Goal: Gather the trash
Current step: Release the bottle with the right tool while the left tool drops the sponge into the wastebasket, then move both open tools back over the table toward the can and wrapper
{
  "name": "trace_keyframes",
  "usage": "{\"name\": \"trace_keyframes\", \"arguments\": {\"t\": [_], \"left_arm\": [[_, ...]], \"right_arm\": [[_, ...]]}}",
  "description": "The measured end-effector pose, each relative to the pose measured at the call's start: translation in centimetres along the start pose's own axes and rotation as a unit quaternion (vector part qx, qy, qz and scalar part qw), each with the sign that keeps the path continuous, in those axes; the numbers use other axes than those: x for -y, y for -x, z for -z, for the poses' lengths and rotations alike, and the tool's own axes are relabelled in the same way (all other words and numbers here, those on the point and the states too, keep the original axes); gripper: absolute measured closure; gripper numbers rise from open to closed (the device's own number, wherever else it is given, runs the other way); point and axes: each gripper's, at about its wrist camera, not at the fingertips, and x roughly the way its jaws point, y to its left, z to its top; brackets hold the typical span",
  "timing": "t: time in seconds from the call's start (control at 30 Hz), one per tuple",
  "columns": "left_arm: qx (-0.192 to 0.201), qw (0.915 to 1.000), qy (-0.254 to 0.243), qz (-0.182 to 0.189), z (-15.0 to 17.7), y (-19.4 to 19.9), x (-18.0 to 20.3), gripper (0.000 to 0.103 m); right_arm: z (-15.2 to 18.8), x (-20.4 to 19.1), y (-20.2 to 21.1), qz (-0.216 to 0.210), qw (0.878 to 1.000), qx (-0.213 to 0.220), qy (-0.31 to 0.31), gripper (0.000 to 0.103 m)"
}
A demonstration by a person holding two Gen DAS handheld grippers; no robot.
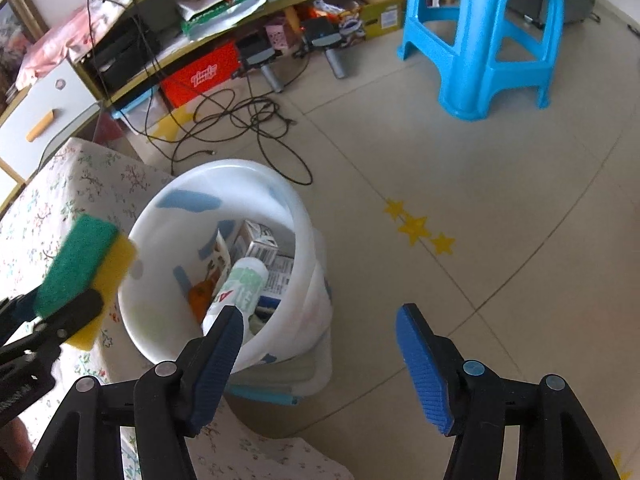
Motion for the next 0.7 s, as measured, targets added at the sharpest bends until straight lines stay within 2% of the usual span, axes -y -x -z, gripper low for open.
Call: {"name": "trace_keyframes", "arguments": {"t": [0.27, 0.5, 0.7], "left_arm": [[0.002, 0.9993, -0.014, -0.034, 1.3, 1.6, -0.4, 0.010], [0.005, 0.9986, 0.020, -0.048, 3.5, 4.3, -3.7, 0.003], [0.004, 0.9951, 0.059, -0.080, 6.7, 7.2, -8.0, 0.001]], "right_arm": [[-0.3, -0.3, 0.7, -0.002, 1.000, 0.011, 0.002, 0.030], [-0.5, -2.3, 1.1, -0.024, 0.999, 0.015, 0.016, 0.028], [0.2, -5.3, 1.8, -0.024, 0.998, 0.029, 0.054, 0.021]]}}
